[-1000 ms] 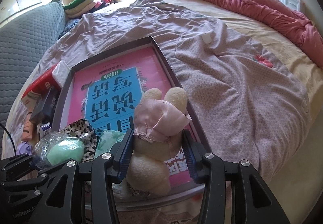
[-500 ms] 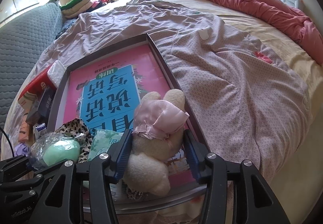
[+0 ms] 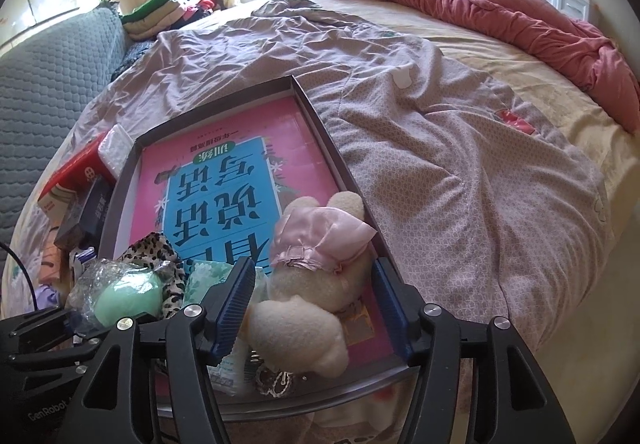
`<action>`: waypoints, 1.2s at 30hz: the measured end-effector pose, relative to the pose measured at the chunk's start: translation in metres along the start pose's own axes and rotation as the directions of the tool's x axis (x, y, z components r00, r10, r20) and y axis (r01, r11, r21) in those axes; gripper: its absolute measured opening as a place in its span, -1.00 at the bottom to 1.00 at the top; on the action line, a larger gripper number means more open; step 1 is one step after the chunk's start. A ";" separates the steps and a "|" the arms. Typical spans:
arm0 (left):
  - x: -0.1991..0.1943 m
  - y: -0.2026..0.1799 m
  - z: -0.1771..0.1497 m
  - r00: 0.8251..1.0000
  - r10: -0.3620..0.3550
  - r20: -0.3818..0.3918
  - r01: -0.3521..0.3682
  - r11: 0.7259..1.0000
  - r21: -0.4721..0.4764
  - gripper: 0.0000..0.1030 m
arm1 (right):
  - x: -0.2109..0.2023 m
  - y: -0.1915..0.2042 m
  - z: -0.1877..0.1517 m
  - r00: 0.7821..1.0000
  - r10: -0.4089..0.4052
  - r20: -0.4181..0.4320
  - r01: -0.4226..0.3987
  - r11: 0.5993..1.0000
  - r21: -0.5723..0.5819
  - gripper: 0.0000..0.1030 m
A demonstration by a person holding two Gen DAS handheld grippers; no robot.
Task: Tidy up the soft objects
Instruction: 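Lower the clear bag onto the tray and open the left tool while the right tool releases the bunny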
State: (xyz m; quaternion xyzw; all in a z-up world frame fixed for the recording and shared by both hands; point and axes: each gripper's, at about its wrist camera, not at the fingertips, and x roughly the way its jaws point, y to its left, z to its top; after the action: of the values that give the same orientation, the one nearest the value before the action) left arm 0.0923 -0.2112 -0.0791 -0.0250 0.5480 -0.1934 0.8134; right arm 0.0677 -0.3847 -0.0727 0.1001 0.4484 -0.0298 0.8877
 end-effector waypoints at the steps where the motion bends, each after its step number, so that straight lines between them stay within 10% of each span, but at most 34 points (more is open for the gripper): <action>1: -0.001 0.000 0.000 1.000 0.002 0.003 -0.002 1.000 0.003 -0.19 | 0.000 0.000 0.000 1.000 -0.004 0.001 0.004 1.000 0.000 0.23; 36: -0.040 -0.008 -0.002 0.996 0.056 0.069 -0.058 0.998 0.028 0.19 | -0.022 -0.003 0.003 0.998 -0.039 0.050 0.039 0.999 0.003 0.44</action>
State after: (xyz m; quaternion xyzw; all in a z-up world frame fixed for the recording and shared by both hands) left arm 0.0753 -0.2043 -0.0429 -0.0039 0.5174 -0.1771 0.8372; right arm 0.0562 -0.3886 -0.0538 0.0915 0.4280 -0.0501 0.8977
